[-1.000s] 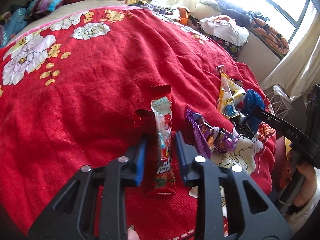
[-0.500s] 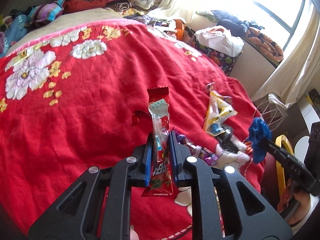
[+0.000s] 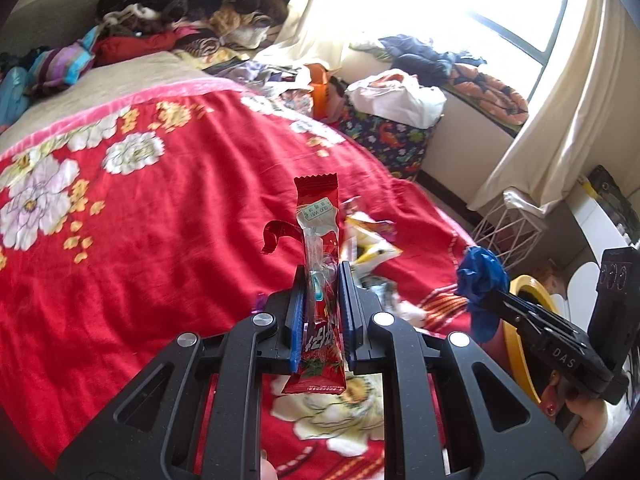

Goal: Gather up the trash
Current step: 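Carry the blue glove and red candy wrapper in both tools over the bin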

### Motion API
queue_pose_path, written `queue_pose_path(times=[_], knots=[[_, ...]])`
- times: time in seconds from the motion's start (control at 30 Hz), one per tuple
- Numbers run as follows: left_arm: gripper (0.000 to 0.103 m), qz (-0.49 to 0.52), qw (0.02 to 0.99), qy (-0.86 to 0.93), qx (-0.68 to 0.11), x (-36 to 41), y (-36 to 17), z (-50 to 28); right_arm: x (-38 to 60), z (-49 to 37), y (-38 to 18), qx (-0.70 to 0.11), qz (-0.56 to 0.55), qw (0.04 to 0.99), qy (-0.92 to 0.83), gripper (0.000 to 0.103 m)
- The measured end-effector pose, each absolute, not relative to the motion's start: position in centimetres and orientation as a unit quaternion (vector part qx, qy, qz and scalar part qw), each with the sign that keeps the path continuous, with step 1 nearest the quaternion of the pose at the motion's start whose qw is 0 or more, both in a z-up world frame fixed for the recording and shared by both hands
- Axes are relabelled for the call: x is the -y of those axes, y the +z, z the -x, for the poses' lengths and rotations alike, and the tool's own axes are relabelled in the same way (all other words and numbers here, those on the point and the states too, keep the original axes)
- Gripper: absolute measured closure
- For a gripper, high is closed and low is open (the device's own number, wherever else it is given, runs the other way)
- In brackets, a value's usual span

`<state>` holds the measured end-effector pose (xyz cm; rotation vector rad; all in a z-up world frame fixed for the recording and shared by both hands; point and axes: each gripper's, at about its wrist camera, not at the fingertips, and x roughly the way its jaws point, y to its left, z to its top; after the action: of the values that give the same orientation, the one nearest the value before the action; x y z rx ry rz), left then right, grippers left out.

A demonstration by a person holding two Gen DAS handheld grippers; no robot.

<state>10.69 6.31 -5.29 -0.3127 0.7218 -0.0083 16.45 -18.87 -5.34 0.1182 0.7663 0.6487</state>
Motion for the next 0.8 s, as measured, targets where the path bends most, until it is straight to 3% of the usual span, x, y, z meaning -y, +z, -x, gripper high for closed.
queue_pose_path(times=[0.8], knots=[[0.093,0.122,0.932,-0.08,-0.33,0.8,-2.7,-11.0,23.8,-14.1,-1.9,-0.324,-0.076,0.899,0.285,0.084]])
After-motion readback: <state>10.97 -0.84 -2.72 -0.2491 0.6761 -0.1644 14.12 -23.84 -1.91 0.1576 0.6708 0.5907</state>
